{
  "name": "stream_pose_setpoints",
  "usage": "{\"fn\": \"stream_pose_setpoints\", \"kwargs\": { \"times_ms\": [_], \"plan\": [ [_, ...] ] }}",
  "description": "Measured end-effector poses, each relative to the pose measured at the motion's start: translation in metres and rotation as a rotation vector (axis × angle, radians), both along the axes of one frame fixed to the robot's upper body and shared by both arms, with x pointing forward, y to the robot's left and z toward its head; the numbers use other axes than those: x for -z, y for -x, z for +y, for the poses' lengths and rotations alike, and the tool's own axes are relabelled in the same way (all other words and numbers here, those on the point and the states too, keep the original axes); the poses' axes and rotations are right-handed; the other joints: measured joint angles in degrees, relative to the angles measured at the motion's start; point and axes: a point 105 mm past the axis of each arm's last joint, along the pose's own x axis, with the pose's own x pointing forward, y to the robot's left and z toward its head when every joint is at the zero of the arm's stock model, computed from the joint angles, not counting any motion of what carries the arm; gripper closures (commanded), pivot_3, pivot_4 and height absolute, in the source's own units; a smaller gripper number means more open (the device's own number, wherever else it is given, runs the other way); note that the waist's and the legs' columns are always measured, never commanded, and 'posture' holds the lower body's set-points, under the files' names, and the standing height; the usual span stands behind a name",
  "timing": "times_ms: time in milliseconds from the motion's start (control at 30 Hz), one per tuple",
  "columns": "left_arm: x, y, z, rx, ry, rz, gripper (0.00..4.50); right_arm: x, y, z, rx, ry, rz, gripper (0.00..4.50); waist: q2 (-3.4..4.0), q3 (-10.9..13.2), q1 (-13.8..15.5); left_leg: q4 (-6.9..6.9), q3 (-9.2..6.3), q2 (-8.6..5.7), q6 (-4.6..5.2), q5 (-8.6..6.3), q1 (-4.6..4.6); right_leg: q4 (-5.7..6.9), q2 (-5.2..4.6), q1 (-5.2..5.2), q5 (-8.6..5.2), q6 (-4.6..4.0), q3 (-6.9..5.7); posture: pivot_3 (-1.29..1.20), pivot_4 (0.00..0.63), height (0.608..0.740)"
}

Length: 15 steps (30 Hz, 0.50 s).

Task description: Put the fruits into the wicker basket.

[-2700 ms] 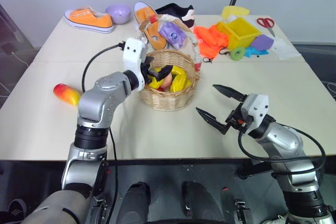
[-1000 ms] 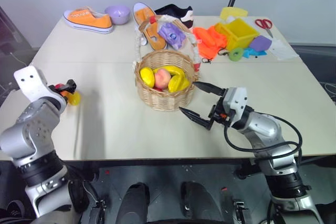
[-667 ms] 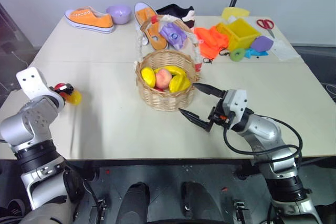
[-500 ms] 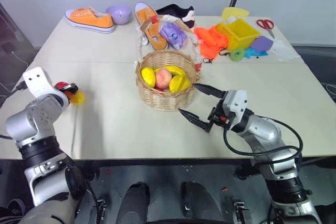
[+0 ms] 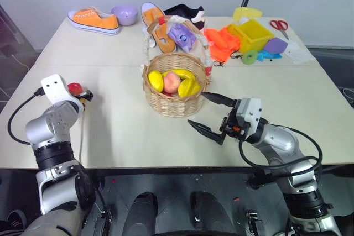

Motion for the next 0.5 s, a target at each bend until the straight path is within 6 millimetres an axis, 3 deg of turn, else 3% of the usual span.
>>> {"fn": "stream_pose_setpoints", "kwargs": {
  "times_ms": [133, 433, 500],
  "plan": [
    [-0.002, -0.001, 0.0, 0.003, -0.002, -0.011, 2.13, 0.0, 0.0, 0.0, 0.001, 0.002, 0.0, 0.0, 0.0, 0.0, 0.0, 0.0, 0.0, 0.0, 0.0, 0.0, 0.0, 0.0, 0.0, 0.0, 0.0, 0.0, 0.0, 0.0, 0.15, 0.74],
    [-0.011, 0.001, 0.004, -0.013, -0.04, -0.06, 2.13, 0.0, 0.0, 0.0, 0.005, 0.007, -0.012, 0.0, 0.0, 0.0, 0.0, 0.0, 0.0, 0.0, 0.0, 0.0, -0.01, 0.0, -0.01, 0.0, 0.0, 0.0, 0.0, 0.0, 0.15, 0.74],
    [-0.022, 0.009, 0.006, 0.0, -0.086, -0.107, 2.13, 0.0, 0.0, -0.001, 0.008, 0.004, -0.015, 0.0, -0.01, 0.0, -0.3, -0.02, 0.01, 0.02, 0.0, 0.0, -0.02, 0.0, -0.02, -0.04, 0.0, 0.0, 0.01, 0.0, 0.15, 0.74]
  ]
}}
